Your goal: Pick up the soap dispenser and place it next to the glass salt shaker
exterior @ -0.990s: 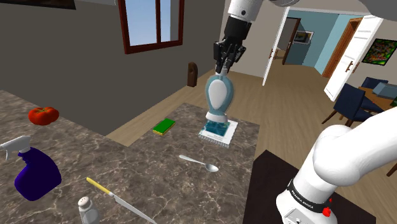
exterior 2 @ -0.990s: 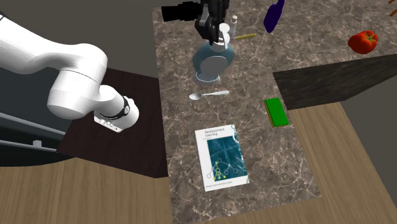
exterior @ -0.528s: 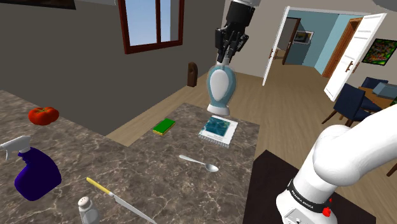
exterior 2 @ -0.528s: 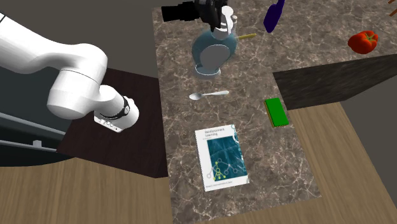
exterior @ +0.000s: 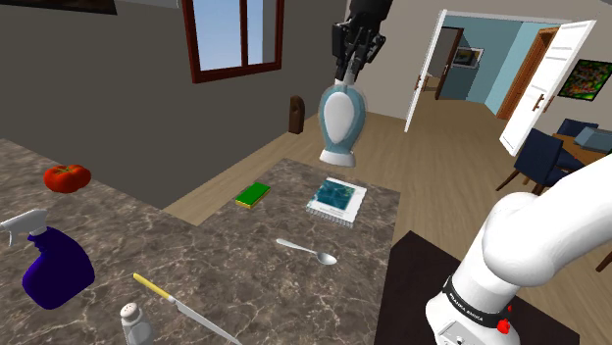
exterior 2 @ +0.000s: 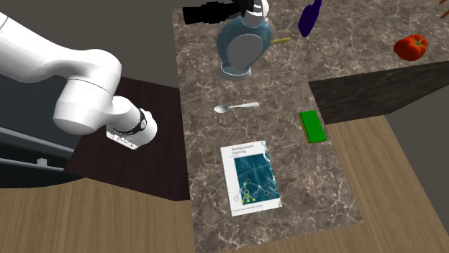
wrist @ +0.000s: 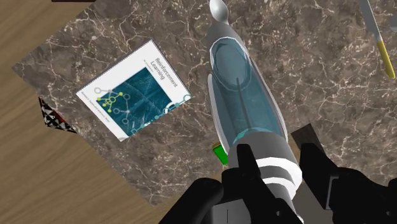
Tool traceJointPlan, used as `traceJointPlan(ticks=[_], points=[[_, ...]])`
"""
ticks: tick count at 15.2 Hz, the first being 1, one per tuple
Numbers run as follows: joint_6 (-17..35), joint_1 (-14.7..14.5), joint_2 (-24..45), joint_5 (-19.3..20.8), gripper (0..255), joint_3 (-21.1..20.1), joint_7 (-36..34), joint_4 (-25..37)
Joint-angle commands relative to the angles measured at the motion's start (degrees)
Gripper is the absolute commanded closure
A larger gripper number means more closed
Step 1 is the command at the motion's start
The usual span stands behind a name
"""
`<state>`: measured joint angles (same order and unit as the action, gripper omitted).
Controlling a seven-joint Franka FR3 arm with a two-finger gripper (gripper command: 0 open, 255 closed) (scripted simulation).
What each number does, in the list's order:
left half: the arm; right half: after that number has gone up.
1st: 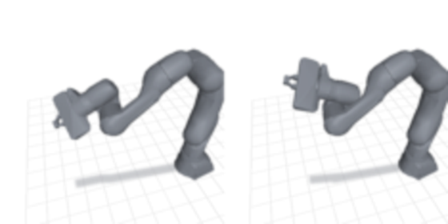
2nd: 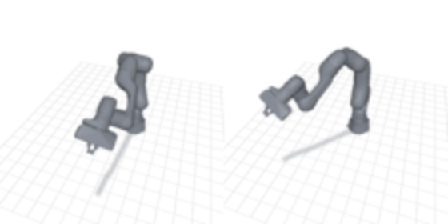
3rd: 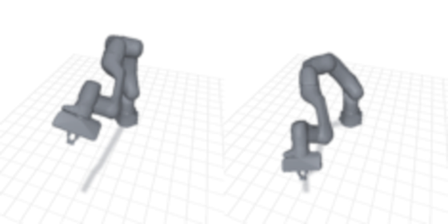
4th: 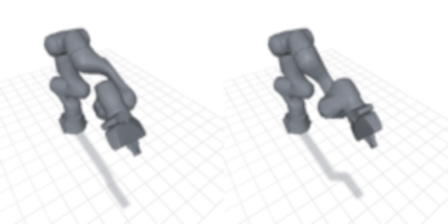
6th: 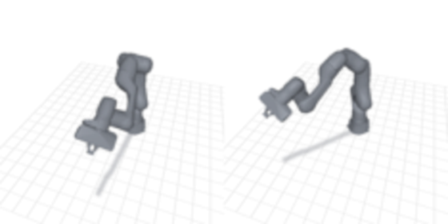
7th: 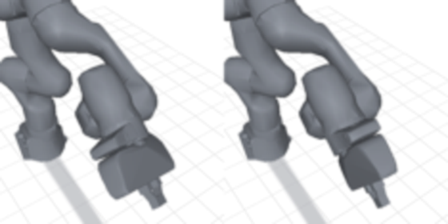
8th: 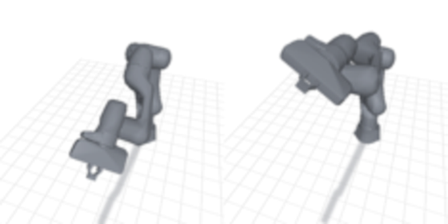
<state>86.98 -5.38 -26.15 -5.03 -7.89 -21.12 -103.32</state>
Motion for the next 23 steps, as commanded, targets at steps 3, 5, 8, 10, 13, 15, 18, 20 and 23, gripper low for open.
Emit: traceJointPlan(ticks=[3,5,8,10,13,15,18,20,23], points=[[1.81,-1.18,0.56,-0.75,255,-3.84,-4.77,-0.87],[3.05,-1.83,1.25,-1.07,255,-6.07,-7.49,-1.21],[4.89,-2.73,2.78,-1.32,255,-9.49,-11.61,-1.23],[6.09,-3.3,4.13,-1.29,255,-11.81,-14.4,-0.9],[7.83,-4.1,6.68,-0.85,255,-15.36,-18.72,0.11],[8.92,-4.66,8.76,-0.22,255,-17.74,-21.7,1.13],[10.39,-5.52,12.47,1.34,255,-21.38,-26.38,3.2],[11.23,-6.15,15.36,2.86,255,-23.84,-29.66,4.97],[12.13,-7.4,20.43,6.0,255,-27.44,-34.87,8.25]])
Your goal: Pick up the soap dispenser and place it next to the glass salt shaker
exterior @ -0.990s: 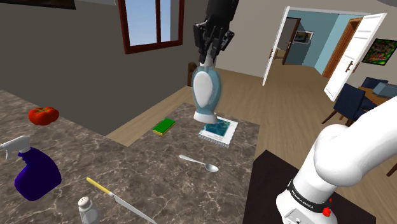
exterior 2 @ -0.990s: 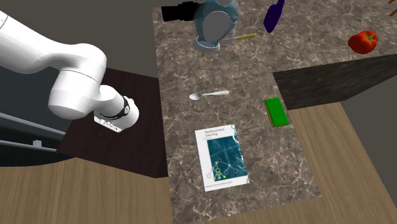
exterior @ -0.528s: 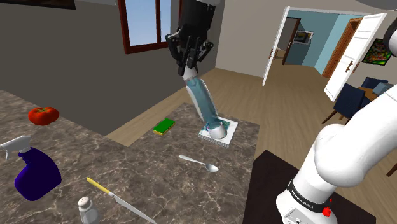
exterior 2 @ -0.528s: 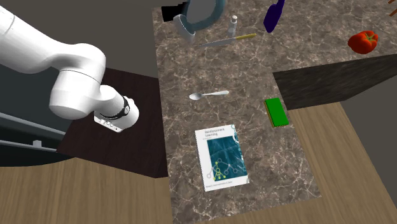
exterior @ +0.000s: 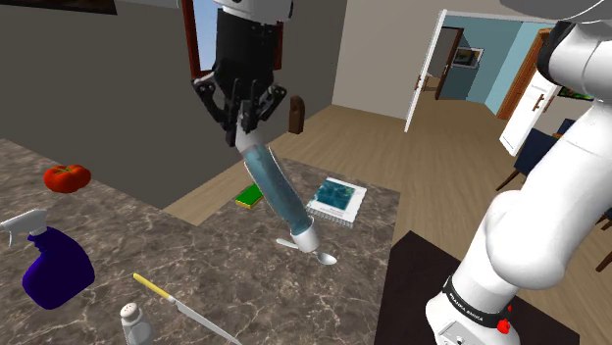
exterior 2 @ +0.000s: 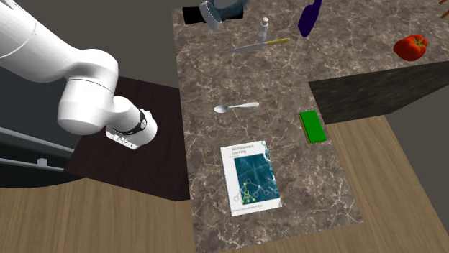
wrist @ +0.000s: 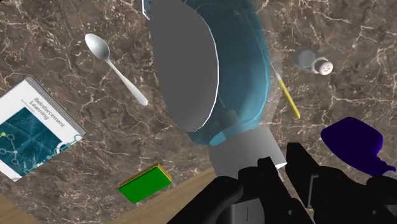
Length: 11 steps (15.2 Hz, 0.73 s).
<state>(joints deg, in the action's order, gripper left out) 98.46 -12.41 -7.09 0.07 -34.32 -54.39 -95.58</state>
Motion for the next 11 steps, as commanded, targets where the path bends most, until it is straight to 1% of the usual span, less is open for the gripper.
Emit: traceJointPlan(ticks=[1,4,6,8,11], points=[[0.83,-0.95,3.26,2.21,255,-2.14,-3.4,1.79],[0.9,-3.35,9.54,6.84,255,-5.08,-8.94,6.22],[0.48,-5.65,14.15,10.4,255,-6.53,-12.59,9.74],[-0.34,-8.6,18.99,14.12,255,-7.42,-15.99,13.78],[-2.3,-14.22,26.47,19.57,255,-7.55,-20.28,21.01]])
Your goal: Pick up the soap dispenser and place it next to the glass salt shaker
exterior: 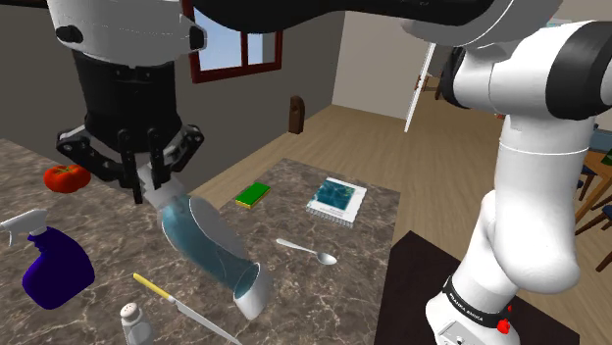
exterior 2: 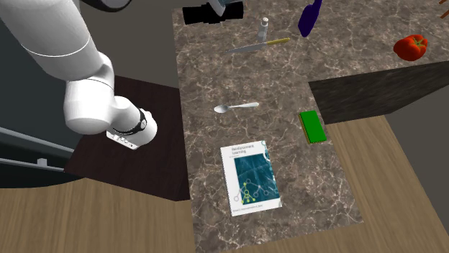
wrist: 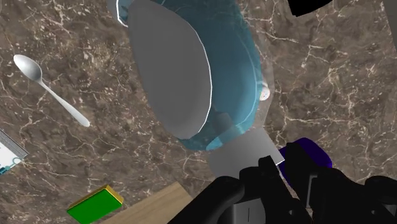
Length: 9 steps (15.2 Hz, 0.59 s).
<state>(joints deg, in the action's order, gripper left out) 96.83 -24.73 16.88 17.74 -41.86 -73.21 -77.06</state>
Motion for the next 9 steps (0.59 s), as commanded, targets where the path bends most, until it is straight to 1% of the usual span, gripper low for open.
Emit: traceJointPlan(ticks=[1,9], points=[[-1.7,-4.4,5.58,3.98,255,0.17,-2.85,5.85],[5.26,-2.41,4.01,3.09,255,0.38,-3.56,-2.55]])
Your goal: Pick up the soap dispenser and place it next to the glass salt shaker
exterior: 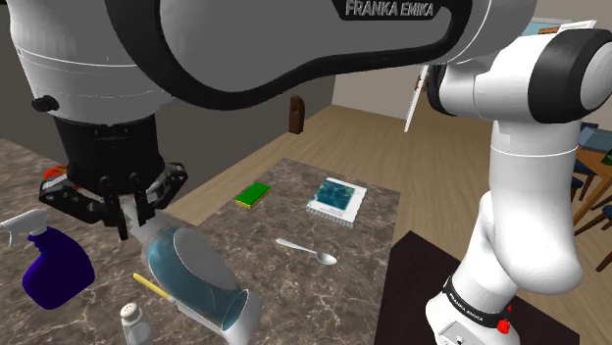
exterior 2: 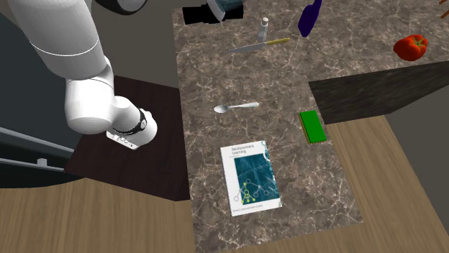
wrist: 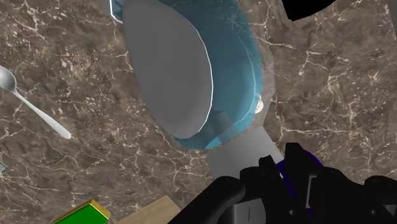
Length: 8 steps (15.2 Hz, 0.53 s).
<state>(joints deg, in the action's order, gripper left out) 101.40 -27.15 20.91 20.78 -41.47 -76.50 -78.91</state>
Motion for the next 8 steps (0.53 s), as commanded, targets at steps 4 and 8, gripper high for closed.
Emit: traceJointPlan(ticks=[4,8], points=[[3.87,0.68,-0.3,0.05,255,0.08,-0.72,-4.2],[6.89,1.15,-0.3,0.27,255,0.23,-1.26,-7.31]])
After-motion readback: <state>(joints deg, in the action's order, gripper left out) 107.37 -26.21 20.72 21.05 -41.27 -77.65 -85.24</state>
